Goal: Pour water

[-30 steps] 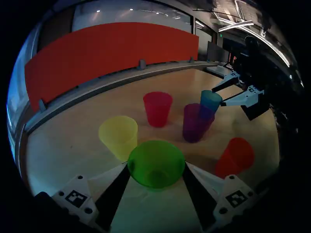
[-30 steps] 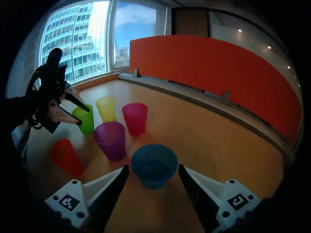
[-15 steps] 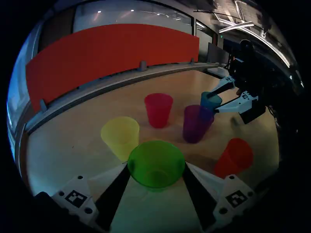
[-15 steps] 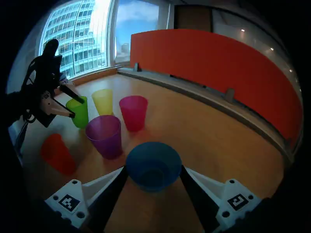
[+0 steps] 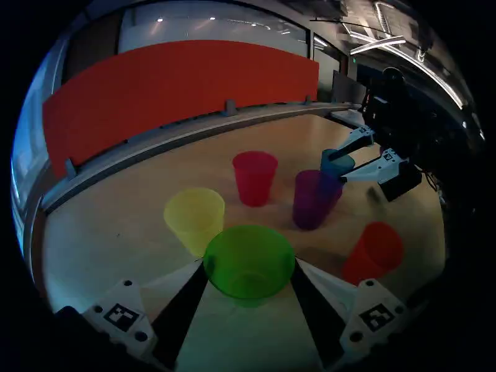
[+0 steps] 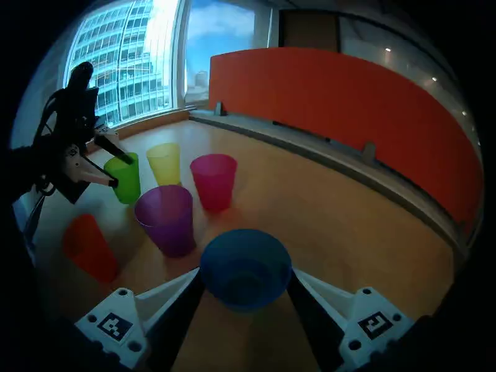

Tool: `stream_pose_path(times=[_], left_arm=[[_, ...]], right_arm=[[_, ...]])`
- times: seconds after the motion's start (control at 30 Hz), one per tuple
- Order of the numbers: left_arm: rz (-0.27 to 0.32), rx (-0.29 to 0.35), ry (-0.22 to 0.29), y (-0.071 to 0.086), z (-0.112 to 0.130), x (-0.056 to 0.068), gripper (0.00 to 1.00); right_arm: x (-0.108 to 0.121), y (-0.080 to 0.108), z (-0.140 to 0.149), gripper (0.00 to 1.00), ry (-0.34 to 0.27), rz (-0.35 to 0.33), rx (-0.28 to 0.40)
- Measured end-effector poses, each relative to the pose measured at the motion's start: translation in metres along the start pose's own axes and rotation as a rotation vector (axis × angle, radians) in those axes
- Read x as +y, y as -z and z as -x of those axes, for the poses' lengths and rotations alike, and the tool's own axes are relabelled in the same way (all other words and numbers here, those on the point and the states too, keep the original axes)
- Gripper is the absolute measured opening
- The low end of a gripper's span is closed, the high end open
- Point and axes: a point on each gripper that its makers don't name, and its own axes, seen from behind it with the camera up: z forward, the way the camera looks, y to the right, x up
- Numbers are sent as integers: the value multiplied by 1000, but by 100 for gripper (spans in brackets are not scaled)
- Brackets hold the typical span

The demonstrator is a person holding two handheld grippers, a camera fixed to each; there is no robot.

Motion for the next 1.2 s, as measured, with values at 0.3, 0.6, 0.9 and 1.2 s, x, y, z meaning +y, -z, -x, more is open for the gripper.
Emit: stream_pose_path(times=[0.3,0.6,0.9,1.2], left_arm=[[-4,22,7,6,-5,1,88],[-14,81,2,27,-23,7,88],[-32,169,-10,58,-50,15,88],[-52,251,-34,93,-77,23,88]], right_arm=[[-3,10,-8,90,-7,-7,21],[-9,34,-27,90,5,8,58],[-23,66,-53,90,17,17,113],[-40,100,-76,90,34,22,176]])
